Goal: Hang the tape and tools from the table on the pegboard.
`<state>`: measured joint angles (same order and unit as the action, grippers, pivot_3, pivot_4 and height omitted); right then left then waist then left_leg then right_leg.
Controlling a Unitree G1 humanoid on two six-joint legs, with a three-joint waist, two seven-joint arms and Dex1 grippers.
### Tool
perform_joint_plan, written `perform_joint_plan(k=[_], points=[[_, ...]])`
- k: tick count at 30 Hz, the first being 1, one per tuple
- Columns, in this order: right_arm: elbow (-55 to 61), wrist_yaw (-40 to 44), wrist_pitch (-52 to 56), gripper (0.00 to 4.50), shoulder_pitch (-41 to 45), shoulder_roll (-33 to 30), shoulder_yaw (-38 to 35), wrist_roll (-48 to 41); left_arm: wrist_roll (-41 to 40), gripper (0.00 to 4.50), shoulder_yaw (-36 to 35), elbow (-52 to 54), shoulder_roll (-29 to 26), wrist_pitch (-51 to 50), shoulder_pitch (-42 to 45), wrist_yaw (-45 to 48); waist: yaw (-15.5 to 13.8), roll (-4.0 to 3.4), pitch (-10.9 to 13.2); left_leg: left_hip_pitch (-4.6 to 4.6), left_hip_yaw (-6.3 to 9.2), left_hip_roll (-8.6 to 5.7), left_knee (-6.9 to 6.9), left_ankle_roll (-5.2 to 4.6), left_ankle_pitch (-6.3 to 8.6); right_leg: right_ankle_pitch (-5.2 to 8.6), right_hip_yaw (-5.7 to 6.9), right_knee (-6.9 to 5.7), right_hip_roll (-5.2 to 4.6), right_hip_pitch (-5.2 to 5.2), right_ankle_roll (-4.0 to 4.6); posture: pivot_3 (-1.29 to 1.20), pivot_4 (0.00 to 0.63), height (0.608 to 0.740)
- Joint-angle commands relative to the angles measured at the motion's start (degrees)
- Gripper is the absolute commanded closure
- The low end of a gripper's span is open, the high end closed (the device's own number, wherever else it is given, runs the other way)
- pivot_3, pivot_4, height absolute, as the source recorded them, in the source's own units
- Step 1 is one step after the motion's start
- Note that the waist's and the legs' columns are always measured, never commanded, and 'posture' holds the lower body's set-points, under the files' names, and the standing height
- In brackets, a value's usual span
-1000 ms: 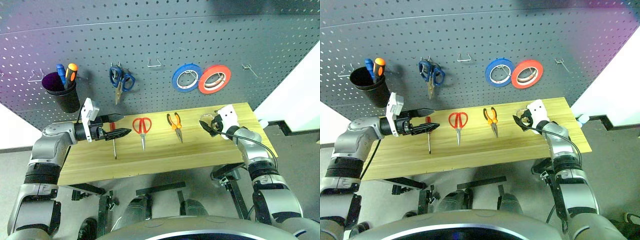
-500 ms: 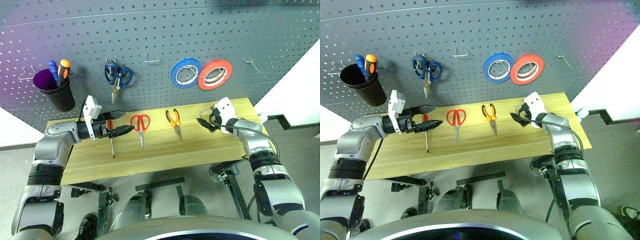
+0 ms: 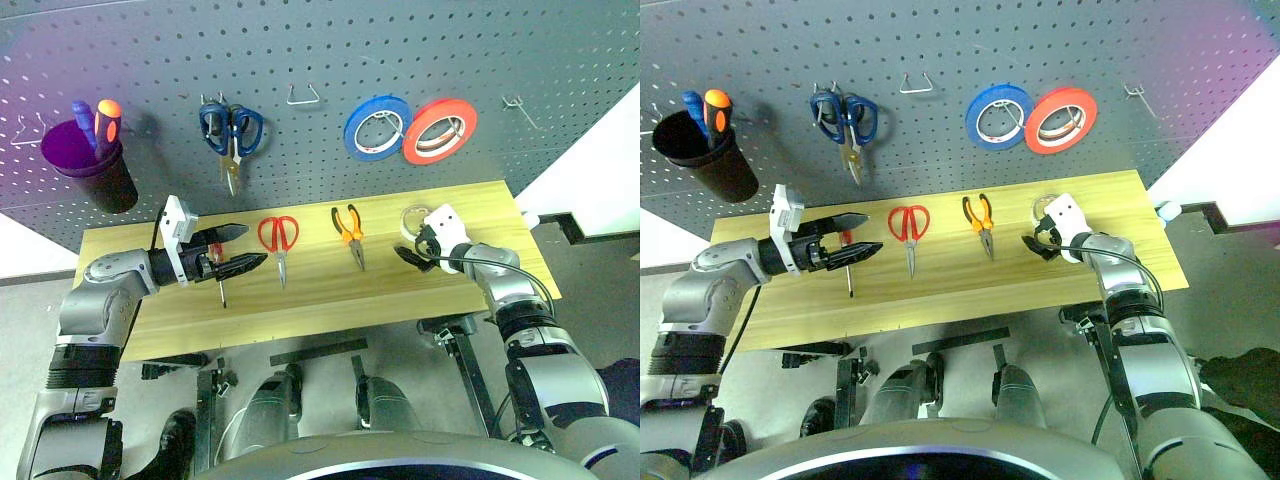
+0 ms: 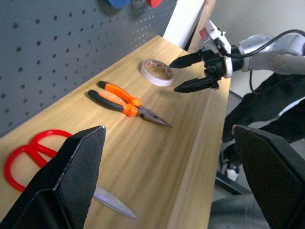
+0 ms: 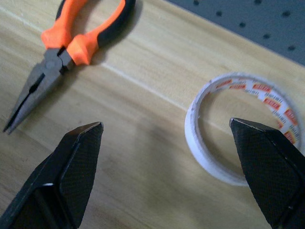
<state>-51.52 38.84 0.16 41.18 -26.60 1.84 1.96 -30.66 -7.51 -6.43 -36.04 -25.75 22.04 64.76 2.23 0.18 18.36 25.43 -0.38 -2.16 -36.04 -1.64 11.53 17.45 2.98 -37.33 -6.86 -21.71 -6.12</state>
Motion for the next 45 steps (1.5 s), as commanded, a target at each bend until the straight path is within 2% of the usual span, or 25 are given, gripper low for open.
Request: perform_joint_plan(k=[1,18,36,45], points=[[-1.19,0.16,0.29,0.00,1.85,-0.35,-0.50,-0.23,-1.35,0.03,-1.74,1.99,-1.03,-0.63,-0.45,-0.26,0.00,0.01,0.34,0.00,0.00,0.00,0.00,0.00,0.00,0.00,0.01,0.00,0.00,0.00,0.00,0.00,0.359,0.740],[-13.50,-0.67,2.40,0.00,9.97,0.59,-1.30,-0.45,-2.85,0.03,-3.02,2.22,-0.88,-1.76,0.11,-2.01,-0.05,0.12,2.59,0.14,-0.02,-0.01,0.03,0.38,-0.21,-0.01,0.19,-0.02,0.02,-0.13,-0.03,0.02,0.388,0.740],[-17.92,-3.67,3.68,0.00,11.84,1.55,-0.71,0.90,-2.96,0.03,-4.79,1.19,0.78,2.28,2.50,-5.83,-0.21,0.40,2.85,0.52,-0.08,-0.01,0.04,0.46,-0.26,-0.02,0.24,-0.07,0.05,-0.53,-0.05,0.02,0.396,0.740],[-17.50,-2.41,4.33,0.00,11.49,2.34,-0.46,1.05,-6.56,0.03,-2.56,11.10,-1.40,-2.00,-0.24,-1.73,-0.20,0.51,2.95,0.54,-0.08,-0.01,0.05,0.47,-0.25,-0.02,0.23,-0.07,0.03,-0.54,-0.05,0.02,0.404,0.740]])
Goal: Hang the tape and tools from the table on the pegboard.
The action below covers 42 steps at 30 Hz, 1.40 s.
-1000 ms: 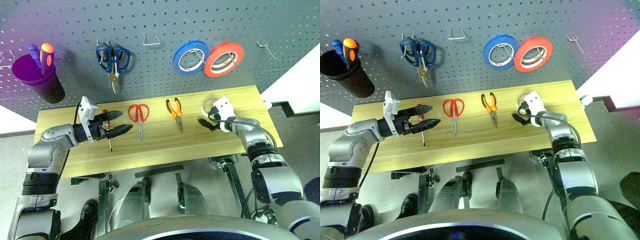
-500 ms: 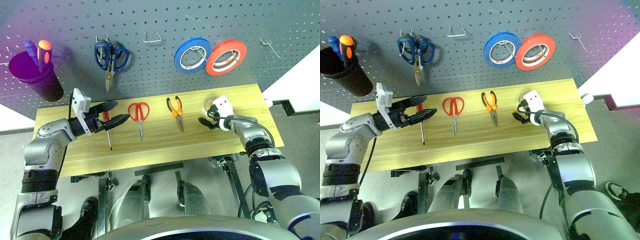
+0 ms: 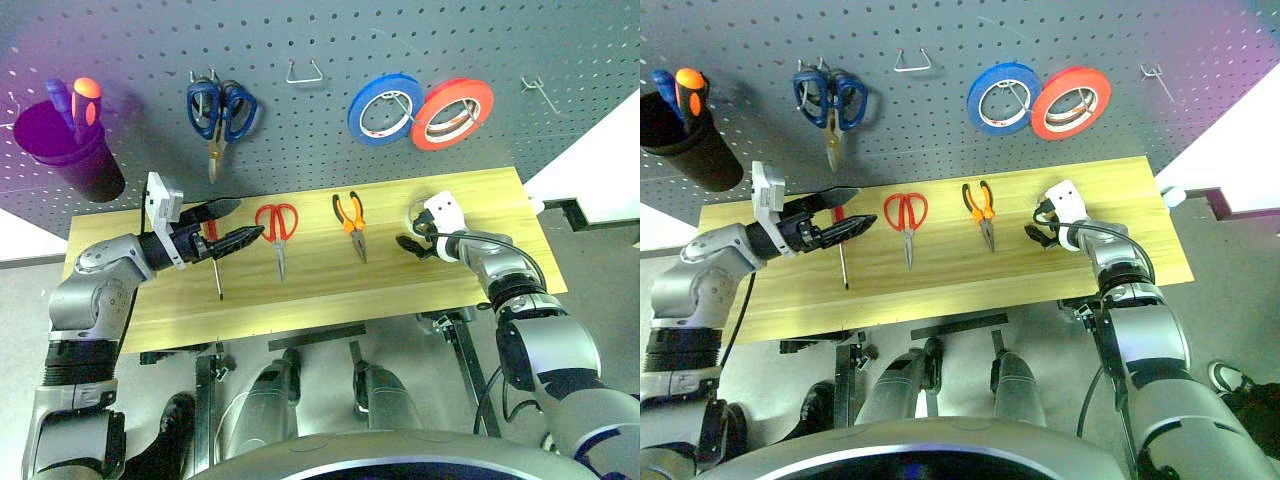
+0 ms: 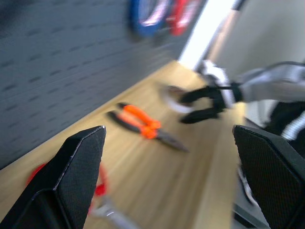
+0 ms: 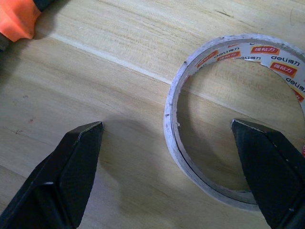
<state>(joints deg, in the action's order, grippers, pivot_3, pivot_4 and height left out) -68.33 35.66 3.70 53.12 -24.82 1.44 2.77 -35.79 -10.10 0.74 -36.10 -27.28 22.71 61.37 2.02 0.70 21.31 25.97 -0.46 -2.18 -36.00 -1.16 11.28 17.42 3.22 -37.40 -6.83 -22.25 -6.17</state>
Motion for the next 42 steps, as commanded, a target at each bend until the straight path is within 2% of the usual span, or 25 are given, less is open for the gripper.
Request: perform_joint_plan(k=[1,13,17,27,36,42], points=[[-0.66,0.83,0.84,0.00,-0.49,0.64,-0.11,0.21,-1.39,0.03,-0.02,4.06,-1.49,-0.51,-0.83,1.80,0.01,0.00,0.01,0.00,0.00,0.00,0.01,0.01,0.00,0.00,0.00,-0.01,0.01,-0.01,0.00,0.02,0.402,0.740],[-0.91,1.30,0.87,0.00,-0.59,0.70,0.25,0.93,-1.72,0.03,-0.25,5.30,-2.34,0.03,-0.18,3.66,0.03,0.01,0.01,-0.01,0.00,0.02,0.01,0.04,-0.03,0.00,0.00,-0.04,0.01,-0.03,0.00,0.02,0.398,0.740],[-1.04,0.60,0.61,0.91,-0.55,0.31,0.29,1.29,-1.27,0.00,-0.66,6.19,-2.89,1.60,-0.28,4.72,0.02,0.01,0.01,0.00,0.01,0.02,0.01,0.05,-0.03,0.00,0.00,-0.04,0.01,-0.04,0.00,0.02,0.397,0.740],[-1.15,1.01,0.27,4.36,-0.33,0.44,0.43,1.65,-0.30,0.00,-0.03,6.37,-3.43,3.71,-0.05,5.11,-0.15,0.01,0.02,0.00,0.01,0.02,0.01,0.05,-0.02,0.00,0.00,-0.03,0.00,-0.04,0.00,0.03,0.391,0.740],[-0.01,2.20,0.30,4.45,-1.11,0.54,0.33,1.26,-0.32,0.00,0.04,6.59,-2.74,3.78,-0.71,4.54,-0.23,0.01,0.02,0.00,0.00,0.02,0.02,0.06,-0.02,0.00,0.00,-0.03,0.00,-0.04,0.00,0.02,0.384,0.740],[4.20,1.30,1.49,4.45,-2.89,0.66,-2.33,-1.54,-0.18,0.00,0.79,5.97,-1.81,3.87,0.00,4.63,-0.25,0.01,0.01,0.01,0.00,0.02,0.07,0.07,-0.03,0.00,0.01,-0.02,0.00,-0.06,0.00,0.00,0.368,0.740]])
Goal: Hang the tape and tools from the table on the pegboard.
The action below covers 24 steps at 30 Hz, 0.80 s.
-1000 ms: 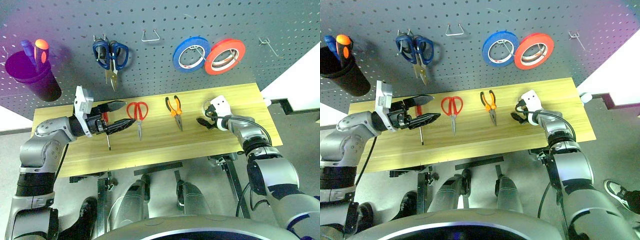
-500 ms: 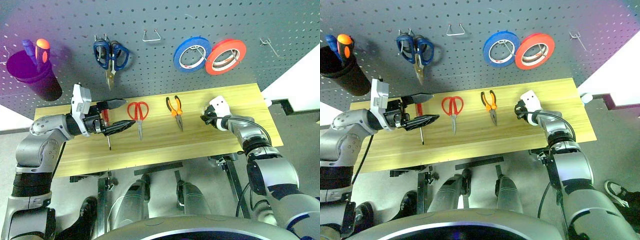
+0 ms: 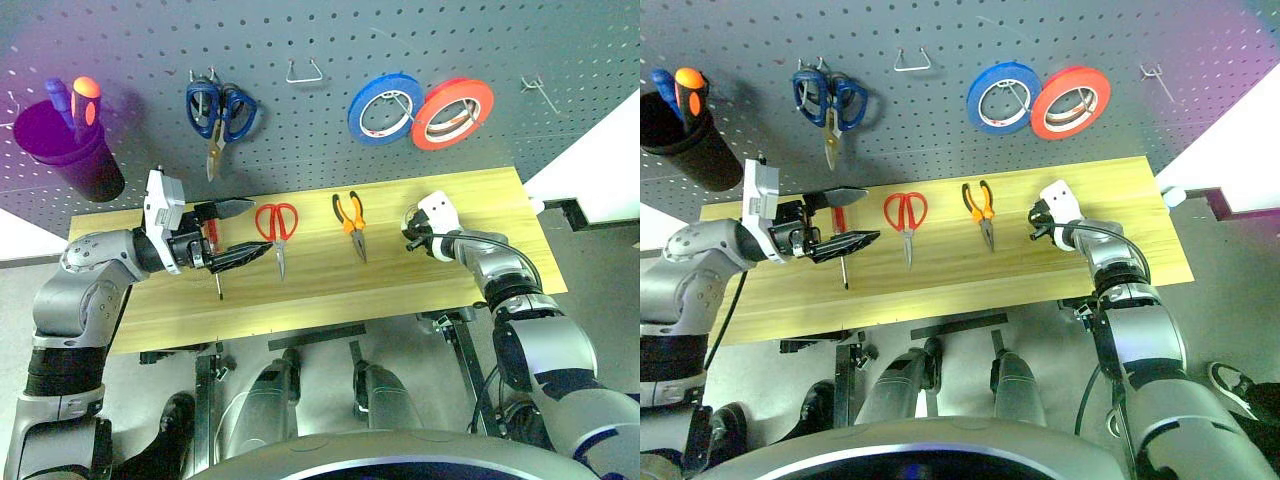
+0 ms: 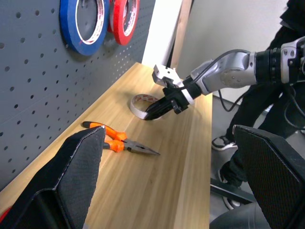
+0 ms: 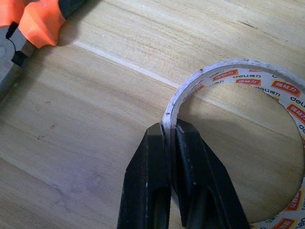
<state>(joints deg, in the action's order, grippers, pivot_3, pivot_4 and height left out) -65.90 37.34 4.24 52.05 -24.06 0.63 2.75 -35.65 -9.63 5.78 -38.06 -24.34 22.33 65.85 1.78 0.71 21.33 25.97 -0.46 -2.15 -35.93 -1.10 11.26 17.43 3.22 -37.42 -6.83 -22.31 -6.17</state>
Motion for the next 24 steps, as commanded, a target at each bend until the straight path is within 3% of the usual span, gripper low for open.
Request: perform_joint_plan(k=[1,24], points=[[2.67,-0.29,1.57,4.45,-2.22,-0.28,-2.26,-2.29,-0.44,0.00,0.31,1.00,0.30,0.96,0.54,0.18,-0.02,0.00,0.00,0.00,0.00,0.00,0.00,0.01,0.00,0.00,0.00,0.00,0.00,-0.01,0.00,0.00,0.365,0.740],[16.19,-2.49,5.12,4.45,-8.51,-3.29,-11.48,-11.05,1.10,0.00,2.52,-6.50,4.72,4.35,7.62,1.71,-0.63,-0.01,-0.02,0.39,-0.05,-0.02,-0.16,0.04,-0.08,-0.03,0.19,0.01,0.10,-0.24,-0.06,-0.06,0.288,0.740]])
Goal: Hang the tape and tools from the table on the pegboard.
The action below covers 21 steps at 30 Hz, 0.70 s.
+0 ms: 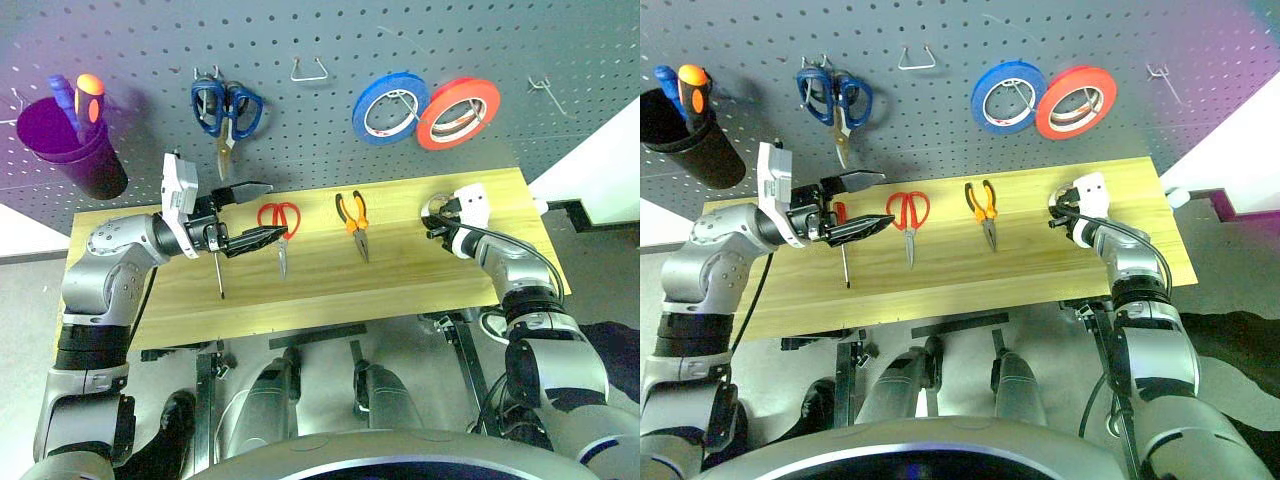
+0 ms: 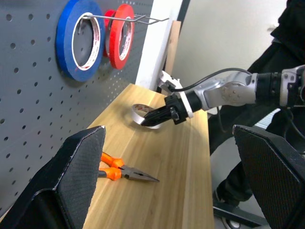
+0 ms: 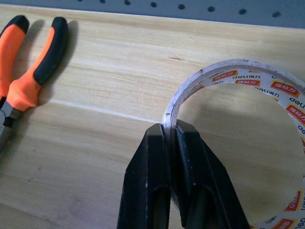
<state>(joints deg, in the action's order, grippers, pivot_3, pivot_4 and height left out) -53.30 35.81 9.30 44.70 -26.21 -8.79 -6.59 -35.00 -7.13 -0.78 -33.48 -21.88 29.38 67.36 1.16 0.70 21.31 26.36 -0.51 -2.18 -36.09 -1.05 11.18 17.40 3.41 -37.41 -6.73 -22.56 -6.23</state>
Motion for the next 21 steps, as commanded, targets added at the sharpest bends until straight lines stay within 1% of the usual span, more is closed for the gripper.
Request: perform_joint_plan(k=[1,12,15,21], points=[[4.59,-1.69,0.23,4.45,-1.58,-1.18,-2.95,-2.50,0.45,0.00,0.05,-0.22,0.26,1.83,0.83,0.22,-0.02,0.00,-0.01,0.01,0.00,0.00,-0.02,0.00,0.00,0.00,0.00,0.00,0.00,0.00,0.00,-0.06,0.288,0.740],[18.27,-5.47,3.64,4.45,-7.63,-0.78,-8.17,-8.67,-0.40,0.00,0.03,-0.80,0.56,0.73,2.52,0.61,0.00,0.01,-0.07,0.03,0.00,-0.01,-0.08,0.01,-0.02,-0.02,0.02,-0.04,-0.01,0.00,-0.04,-0.08,0.285,0.740],[20.26,-6.20,2.76,4.45,-8.87,-1.07,-9.94,-10.12,-0.47,0.00,0.05,-0.45,0.79,0.67,2.26,0.36,0.01,0.01,-0.08,0.03,0.00,-0.01,-0.09,0.01,-0.02,-0.03,0.02,-0.05,-0.01,0.00,-0.05,-0.09,0.284,0.740],[25.81,-6.91,1.31,4.45,-12.27,-0.79,-10.80,-11.26,-0.43,0.00,0.32,-0.01,1.17,0.75,1.83,0.33,0.03,0.02,-0.10,0.03,0.00,-0.01,-0.11,0.00,-0.02,-0.03,0.02,-0.10,-0.01,-0.01,-0.05,-0.09,0.284,0.740]])
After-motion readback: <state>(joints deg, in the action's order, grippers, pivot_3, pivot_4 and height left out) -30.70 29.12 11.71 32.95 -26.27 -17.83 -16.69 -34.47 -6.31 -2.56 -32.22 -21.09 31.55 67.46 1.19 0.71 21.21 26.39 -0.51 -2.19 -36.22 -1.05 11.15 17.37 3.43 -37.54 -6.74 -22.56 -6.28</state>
